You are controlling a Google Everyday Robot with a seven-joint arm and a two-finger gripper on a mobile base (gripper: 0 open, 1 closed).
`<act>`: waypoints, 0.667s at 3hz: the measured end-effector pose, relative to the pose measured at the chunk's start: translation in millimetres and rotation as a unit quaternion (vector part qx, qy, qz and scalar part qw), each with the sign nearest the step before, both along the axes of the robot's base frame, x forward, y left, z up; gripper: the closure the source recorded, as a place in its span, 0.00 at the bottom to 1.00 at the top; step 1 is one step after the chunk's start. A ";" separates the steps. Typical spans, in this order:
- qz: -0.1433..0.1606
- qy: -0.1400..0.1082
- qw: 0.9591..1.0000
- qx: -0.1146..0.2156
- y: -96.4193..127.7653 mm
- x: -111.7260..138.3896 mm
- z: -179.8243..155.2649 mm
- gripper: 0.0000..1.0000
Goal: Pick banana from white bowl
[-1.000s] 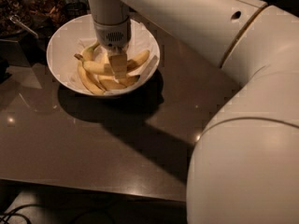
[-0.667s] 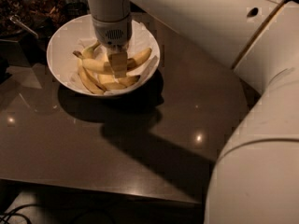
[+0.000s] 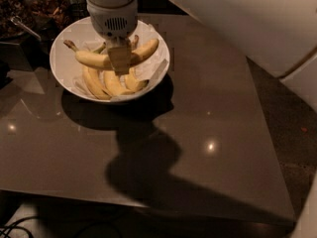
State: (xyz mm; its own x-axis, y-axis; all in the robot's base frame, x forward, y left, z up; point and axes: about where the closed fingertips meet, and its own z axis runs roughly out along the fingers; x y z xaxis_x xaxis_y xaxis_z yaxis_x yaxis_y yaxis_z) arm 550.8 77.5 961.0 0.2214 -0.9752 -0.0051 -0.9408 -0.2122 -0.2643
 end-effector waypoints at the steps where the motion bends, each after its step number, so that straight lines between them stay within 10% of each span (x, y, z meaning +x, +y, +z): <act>1: 0.001 -0.007 1.000 0.007 3.0 2.4 1.6 1.00; 2: 0.010 -0.007 1.000 0.020 11.9 -3.2 7.2 1.00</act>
Offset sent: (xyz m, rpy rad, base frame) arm -0.0159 0.0172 0.0130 0.0470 0.0077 0.0372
